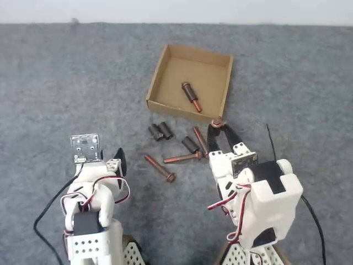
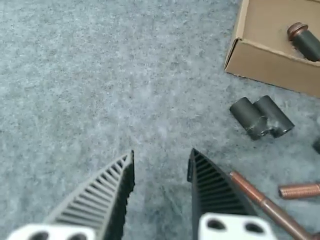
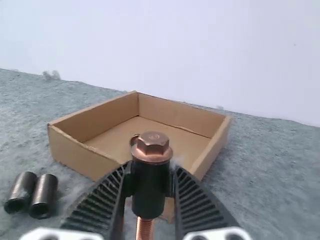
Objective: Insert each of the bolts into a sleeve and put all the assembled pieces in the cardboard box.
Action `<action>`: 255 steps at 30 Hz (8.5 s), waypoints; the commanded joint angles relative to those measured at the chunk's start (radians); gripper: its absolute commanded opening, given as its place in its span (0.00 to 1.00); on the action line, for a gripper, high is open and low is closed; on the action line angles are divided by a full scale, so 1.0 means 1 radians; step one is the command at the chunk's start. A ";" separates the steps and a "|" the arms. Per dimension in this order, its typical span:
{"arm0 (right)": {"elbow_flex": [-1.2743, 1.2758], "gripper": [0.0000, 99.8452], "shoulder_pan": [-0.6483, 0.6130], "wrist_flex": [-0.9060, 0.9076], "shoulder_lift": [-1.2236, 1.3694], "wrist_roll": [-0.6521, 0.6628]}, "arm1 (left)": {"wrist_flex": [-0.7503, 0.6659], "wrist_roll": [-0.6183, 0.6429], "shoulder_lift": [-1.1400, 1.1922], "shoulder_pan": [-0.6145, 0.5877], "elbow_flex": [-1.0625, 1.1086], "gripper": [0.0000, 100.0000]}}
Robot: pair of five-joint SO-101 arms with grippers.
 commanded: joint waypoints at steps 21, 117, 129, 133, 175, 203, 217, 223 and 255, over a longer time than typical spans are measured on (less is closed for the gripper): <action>-0.359 0.01 0.119 1.090 -0.822 0.006 | 0.000 -0.009 -0.015 -0.006 -0.024 0.17; -1.714 0.01 -0.257 3.174 -0.409 0.023 | 0.038 -0.080 -0.011 -0.072 -0.018 0.17; -1.356 0.01 -0.354 3.181 -0.547 0.084 | 0.038 -0.080 -0.011 -0.072 -0.018 0.17; -1.287 0.01 -0.352 3.106 -0.552 0.253 | 0.038 -0.080 -0.009 -0.072 -0.018 0.17; -1.188 0.17 -0.271 2.575 -0.209 0.324 | 0.054 -0.081 -0.012 -0.064 -0.018 0.17; -1.306 0.01 -0.255 2.680 -0.090 0.321 | 0.052 -0.081 -0.012 -0.064 -0.018 0.17; -1.310 0.01 0.018 2.950 -0.351 0.153 | 0.052 -0.081 -0.012 -0.064 -0.018 0.17; -1.154 0.01 0.150 2.844 -0.383 0.146 | 0.052 -0.081 -0.011 -0.066 -0.018 0.17; -0.723 0.01 0.539 2.597 -0.553 0.098 | 0.034 -0.290 0.084 0.035 -0.223 0.17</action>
